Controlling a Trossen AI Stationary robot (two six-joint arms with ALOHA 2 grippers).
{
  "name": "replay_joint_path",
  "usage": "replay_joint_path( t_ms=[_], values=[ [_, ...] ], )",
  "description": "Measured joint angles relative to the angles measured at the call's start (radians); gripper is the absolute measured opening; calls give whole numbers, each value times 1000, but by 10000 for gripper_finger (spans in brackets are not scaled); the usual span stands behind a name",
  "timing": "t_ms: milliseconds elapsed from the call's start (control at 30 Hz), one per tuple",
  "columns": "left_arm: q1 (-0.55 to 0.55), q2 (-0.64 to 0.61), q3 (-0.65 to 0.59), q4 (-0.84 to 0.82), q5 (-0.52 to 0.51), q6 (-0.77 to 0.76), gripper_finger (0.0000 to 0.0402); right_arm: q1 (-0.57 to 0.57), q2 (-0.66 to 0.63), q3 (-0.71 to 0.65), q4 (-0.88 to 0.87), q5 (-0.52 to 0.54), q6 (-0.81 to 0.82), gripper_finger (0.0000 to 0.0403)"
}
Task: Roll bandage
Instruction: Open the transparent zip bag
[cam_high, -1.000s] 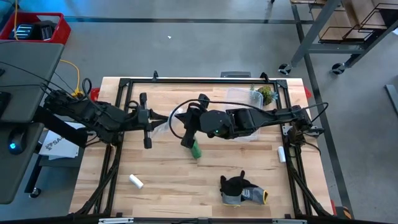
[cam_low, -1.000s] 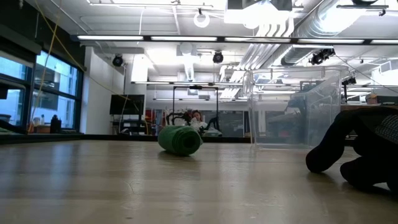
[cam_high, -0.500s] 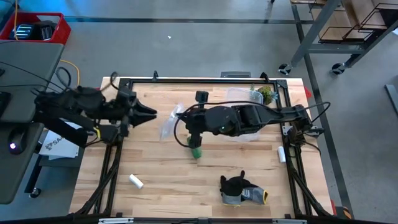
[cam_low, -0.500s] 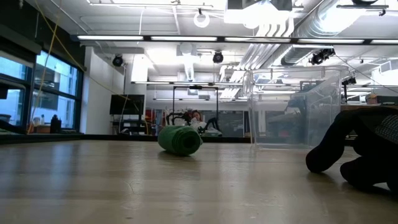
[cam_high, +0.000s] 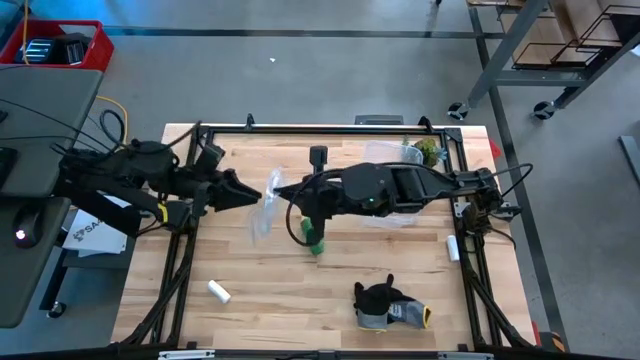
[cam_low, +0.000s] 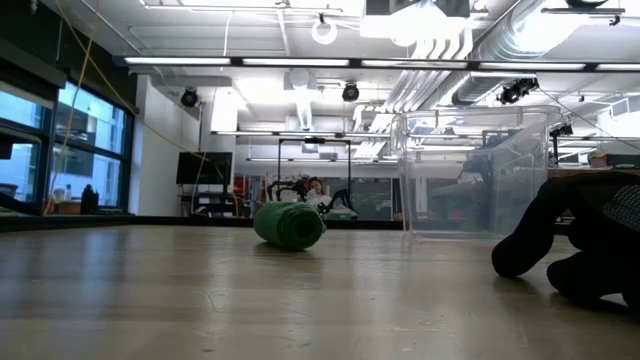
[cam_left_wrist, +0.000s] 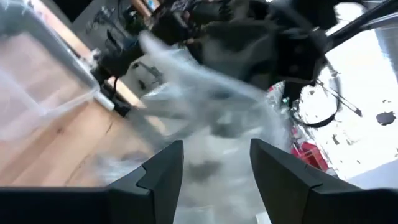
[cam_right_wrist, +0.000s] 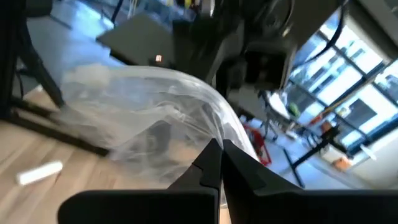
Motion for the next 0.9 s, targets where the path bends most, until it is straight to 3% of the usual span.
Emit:
replay_joint_path(
  t_ms=[200,400,600,900],
  values=[
    [0,-8,1,20,-24,44,184,7,0,0,-101,-13,33,0],
    [-20,44,1,-61,-70,329,184,3,0,0,-93,-51,66,0],
    [-24,58,2,-52,-135,527,184,4,0,0,-96,-130,156,0],
    [-101,62,2,8,-176,897,184,-37,0,0,-102,-155,217,0]
  ],
)
